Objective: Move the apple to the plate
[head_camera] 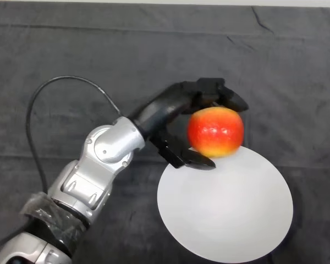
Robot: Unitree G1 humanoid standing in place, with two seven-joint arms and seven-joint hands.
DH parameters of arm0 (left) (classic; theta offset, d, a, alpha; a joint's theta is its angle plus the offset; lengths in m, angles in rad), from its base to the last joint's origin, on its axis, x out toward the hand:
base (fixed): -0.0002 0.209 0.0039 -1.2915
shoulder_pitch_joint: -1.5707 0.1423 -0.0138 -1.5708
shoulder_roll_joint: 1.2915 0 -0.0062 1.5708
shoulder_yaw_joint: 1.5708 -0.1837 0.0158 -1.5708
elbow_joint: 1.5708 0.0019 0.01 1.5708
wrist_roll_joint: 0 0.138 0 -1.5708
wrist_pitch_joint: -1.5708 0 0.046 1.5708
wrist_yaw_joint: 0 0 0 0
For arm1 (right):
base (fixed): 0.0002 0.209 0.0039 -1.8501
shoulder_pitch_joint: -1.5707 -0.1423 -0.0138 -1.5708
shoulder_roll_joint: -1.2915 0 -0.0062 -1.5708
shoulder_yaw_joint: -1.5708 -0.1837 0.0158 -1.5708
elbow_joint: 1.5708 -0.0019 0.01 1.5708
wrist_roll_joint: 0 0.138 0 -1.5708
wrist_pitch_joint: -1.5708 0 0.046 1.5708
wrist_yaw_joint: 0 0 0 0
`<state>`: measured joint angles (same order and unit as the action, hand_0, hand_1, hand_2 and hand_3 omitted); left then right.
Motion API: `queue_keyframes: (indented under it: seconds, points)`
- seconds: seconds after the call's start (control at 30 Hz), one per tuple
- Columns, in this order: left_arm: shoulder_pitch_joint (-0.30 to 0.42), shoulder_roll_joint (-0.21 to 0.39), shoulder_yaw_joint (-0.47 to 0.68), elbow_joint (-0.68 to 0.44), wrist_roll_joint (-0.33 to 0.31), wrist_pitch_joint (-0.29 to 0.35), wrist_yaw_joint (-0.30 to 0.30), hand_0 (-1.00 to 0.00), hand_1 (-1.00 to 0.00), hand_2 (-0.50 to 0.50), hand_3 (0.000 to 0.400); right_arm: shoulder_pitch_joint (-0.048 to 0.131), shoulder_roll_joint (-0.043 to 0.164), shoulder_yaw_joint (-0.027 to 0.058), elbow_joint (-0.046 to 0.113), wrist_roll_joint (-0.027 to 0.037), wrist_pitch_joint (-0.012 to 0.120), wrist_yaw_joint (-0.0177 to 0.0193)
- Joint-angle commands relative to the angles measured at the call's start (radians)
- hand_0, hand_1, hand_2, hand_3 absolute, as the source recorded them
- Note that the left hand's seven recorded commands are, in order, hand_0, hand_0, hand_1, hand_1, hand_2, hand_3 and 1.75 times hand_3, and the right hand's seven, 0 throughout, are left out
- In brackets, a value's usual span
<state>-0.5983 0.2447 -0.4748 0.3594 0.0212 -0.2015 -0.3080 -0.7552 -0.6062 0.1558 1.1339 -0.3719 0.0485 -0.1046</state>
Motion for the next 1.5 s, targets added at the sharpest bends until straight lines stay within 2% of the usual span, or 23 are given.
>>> queue_keyframes:
  seconds: [0.03,0.77,0.83,0.87,0.9,0.93,0.97,1.0,1.03,1.5]
  points:
    - [0.036,0.024,-0.025,0.013,-0.015,0.004,0.003,-1.0,-1.0,0.0,0.4,0.049,-0.001,-0.0093,-0.009,0.0097,0.014,0.0077]
    - [0.023,0.021,-0.164,0.162,-0.008,-0.024,0.027,-1.0,-1.0,0.0,0.4,0.05,-0.001,-0.0102,-0.012,0.0093,0.018,0.009]
    - [0.021,0.021,-0.173,0.174,-0.007,-0.026,0.024,-1.0,-0.93,-0.03,0.4,0.05,-0.001,-0.0102,-0.012,0.0092,0.018,0.0091]
    - [0.017,0.022,-0.178,0.181,-0.007,-0.027,0.021,-1.0,-0.76,-0.12,0.4,0.049,-0.001,-0.0102,-0.011,0.0091,0.018,0.0091]
    - [0.014,0.022,-0.181,0.186,-0.007,-0.026,0.018,-0.98,-0.5,-0.24,0.394,0.049,-0.001,-0.0102,-0.011,0.009,0.018,0.0091]
    - [0.011,0.023,-0.183,0.19,-0.007,-0.025,0.016,-0.91,-0.35,-0.28,0.364,0.049,-0.001,-0.0102,-0.011,0.009,0.018,0.0091]
    - [0.007,0.023,-0.187,0.195,-0.007,-0.024,0.013,-0.39,0.0,-0.2,0.157,0.049,-0.001,-0.0102,-0.011,0.0089,0.018,0.0091]
    - [0.005,0.024,-0.189,0.199,-0.007,-0.024,0.01,-0.31,0.0,-0.15,0.122,0.049,-0.001,-0.0101,-0.011,0.0088,0.018,0.0091]
    - [0.002,0.025,-0.191,0.203,-0.007,-0.024,0.008,0.0,0.0,0.0,0.0,0.049,-0.001,-0.0101,-0.01,0.0088,0.018,0.0091]
    - [-0.052,0.068,-0.14,0.198,-0.017,-0.024,-0.028,0.0,0.0,0.0,0.0,0.047,-0.001,-0.01,-0.007,0.008,0.016,0.0088]
